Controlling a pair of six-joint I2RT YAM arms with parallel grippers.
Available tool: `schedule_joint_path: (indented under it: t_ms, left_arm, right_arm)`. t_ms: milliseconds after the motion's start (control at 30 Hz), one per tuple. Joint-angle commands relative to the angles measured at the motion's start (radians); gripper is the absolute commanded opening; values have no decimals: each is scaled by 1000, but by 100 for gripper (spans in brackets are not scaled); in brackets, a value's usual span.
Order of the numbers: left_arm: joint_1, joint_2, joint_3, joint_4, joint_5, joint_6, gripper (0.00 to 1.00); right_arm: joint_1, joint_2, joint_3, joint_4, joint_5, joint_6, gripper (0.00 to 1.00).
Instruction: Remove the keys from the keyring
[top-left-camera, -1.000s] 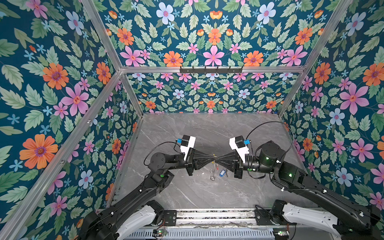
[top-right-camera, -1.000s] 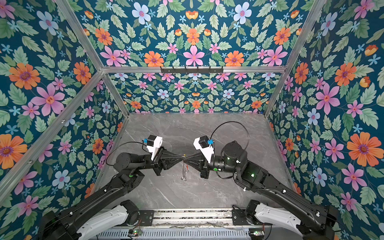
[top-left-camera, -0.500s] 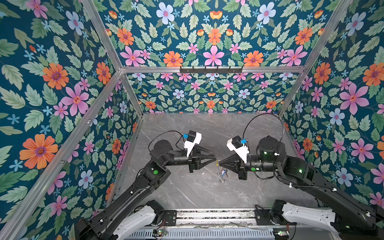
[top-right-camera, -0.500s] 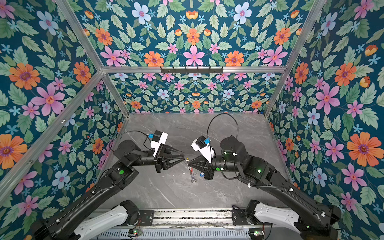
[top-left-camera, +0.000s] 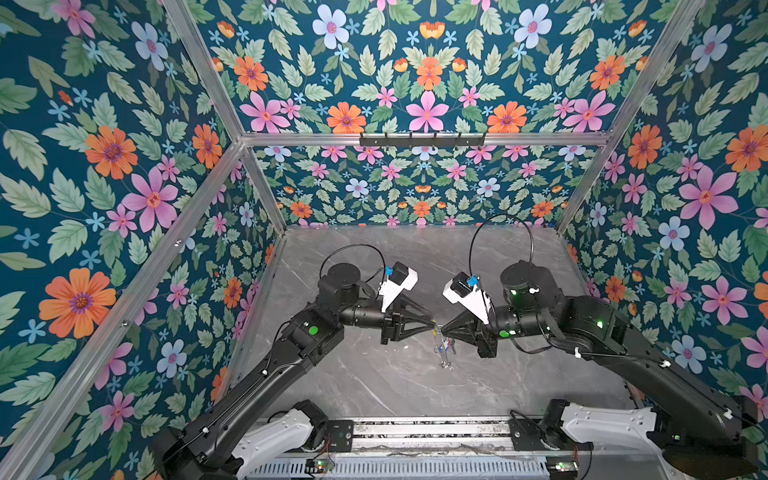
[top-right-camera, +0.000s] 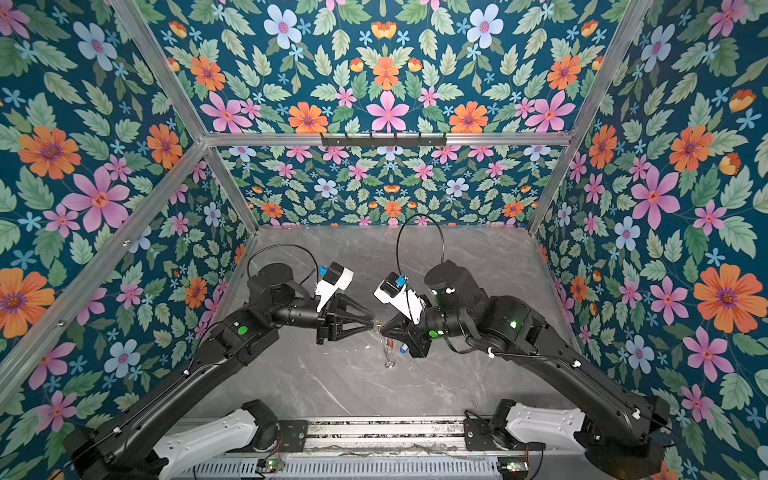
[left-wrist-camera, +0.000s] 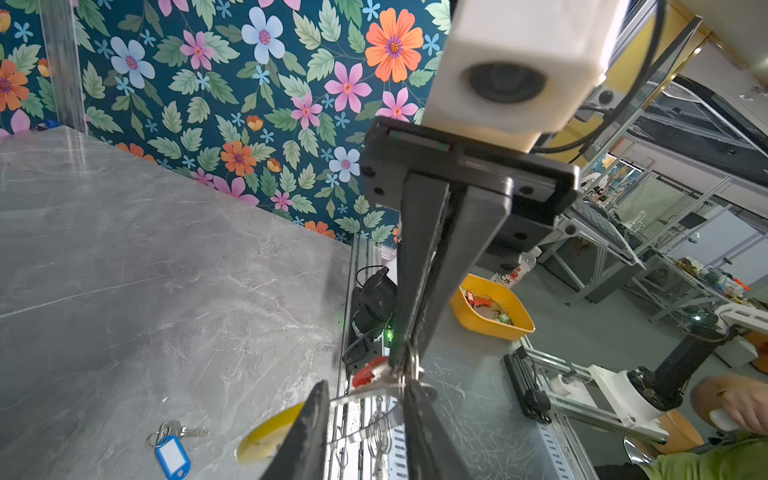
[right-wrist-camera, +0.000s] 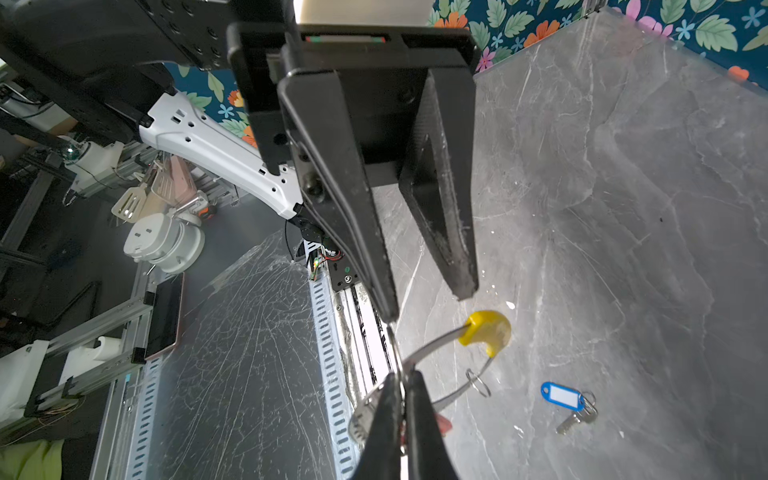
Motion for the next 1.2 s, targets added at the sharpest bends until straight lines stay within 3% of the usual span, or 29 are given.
schedule_joint_path:
  t_ms: [0,500,1167]
  left_arm:
    - [-1,7,12,-7,33,20,33]
    - [-2,16,9,28,68,7,32]
    - [-2,43,14,26,72,2,15]
  right_arm:
    - [1,3,10,-7,13,-6,0]
    - [0,25,13,16,31,10,0]
    - [0,59,37,14,41,6,0]
